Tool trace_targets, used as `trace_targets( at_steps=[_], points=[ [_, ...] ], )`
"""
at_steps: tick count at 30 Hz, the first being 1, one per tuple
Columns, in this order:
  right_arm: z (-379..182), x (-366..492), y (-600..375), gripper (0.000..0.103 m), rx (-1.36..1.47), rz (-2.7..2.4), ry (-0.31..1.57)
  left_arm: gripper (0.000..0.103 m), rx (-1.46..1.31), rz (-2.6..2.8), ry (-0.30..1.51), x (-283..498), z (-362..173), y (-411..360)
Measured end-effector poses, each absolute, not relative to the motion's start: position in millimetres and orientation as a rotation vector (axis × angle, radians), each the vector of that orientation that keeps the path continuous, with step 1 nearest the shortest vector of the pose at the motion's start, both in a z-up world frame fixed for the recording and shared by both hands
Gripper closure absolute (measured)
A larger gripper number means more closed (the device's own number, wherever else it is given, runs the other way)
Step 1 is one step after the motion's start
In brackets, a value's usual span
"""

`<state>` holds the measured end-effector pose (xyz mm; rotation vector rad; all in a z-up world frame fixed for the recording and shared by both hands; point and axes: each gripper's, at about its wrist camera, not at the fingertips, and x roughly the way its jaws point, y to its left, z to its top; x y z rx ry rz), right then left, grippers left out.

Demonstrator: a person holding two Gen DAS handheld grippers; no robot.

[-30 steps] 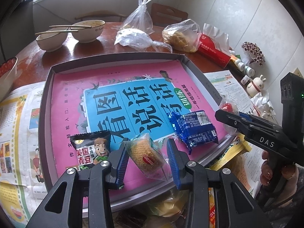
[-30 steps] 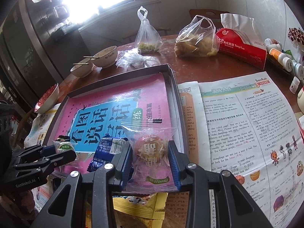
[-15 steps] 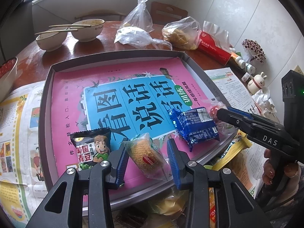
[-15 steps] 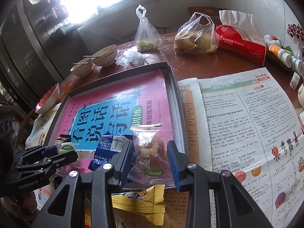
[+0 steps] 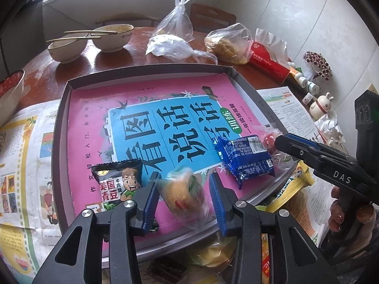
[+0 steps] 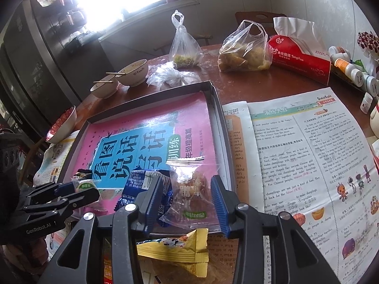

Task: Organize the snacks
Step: 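Lower both pastries into the tray beside the pea bag and open both grippers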

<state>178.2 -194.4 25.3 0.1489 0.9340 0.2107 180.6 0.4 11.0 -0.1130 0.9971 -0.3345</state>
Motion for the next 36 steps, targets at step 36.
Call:
trace_targets(
  at_steps=[36],
  points=[
    [44,159,-190,0.039,0.150,0.237,0.860,0.027,-0.183,-0.286,0.906,149,39,22]
  ],
)
